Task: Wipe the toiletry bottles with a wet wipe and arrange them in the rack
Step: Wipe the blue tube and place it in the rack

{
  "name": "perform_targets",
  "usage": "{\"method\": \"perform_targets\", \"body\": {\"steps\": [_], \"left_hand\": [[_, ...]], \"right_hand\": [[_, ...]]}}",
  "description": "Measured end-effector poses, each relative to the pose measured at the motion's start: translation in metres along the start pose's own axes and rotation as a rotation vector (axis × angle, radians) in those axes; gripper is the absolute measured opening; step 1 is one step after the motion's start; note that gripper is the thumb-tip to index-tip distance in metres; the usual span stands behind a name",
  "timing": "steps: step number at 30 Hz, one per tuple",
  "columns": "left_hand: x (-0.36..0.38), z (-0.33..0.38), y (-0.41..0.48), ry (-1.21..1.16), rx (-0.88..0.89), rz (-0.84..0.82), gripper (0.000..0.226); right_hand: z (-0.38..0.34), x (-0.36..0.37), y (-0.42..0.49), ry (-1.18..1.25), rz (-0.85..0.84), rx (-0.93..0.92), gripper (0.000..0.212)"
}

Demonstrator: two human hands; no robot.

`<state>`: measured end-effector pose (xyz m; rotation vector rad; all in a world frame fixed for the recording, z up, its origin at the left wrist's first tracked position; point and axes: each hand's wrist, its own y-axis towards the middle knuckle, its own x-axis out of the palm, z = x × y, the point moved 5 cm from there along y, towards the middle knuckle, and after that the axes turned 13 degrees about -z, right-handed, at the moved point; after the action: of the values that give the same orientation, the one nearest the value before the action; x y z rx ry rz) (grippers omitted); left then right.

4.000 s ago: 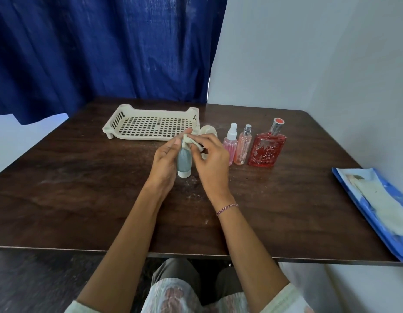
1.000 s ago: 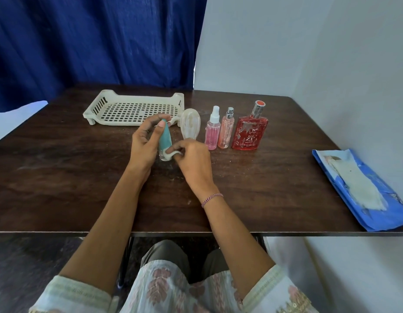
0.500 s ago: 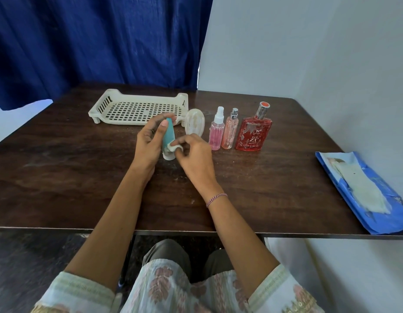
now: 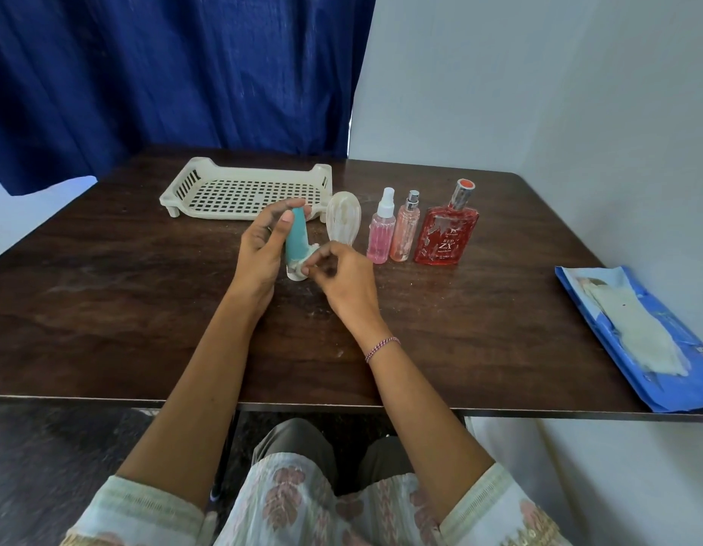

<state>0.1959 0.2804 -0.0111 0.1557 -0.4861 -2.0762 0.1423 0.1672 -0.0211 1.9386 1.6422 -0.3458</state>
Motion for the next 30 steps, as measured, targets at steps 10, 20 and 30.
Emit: {"method": "perform_targets", "body": {"steps": [10, 20, 30], "left_hand": [[0.002, -0.001, 0.002, -0.008, 0.018, -0.007, 0.023], [-0.002, 0.0, 0.004, -0.073, 0.062, -0.033, 0.02], [0.006, -0.005, 0.007, -0.123, 0.037, -0.084, 0.023]], "right_hand": [[-0.013, -0.007, -0.003, 0.105, 0.121, -0.114, 0.018], [-0.03, -0.004, -0.007, -0.089, 0.202, -0.29, 0.019], [-0.021, -0.012, -0.007, -0.019, 0.286, -0.181, 0.014]]}}
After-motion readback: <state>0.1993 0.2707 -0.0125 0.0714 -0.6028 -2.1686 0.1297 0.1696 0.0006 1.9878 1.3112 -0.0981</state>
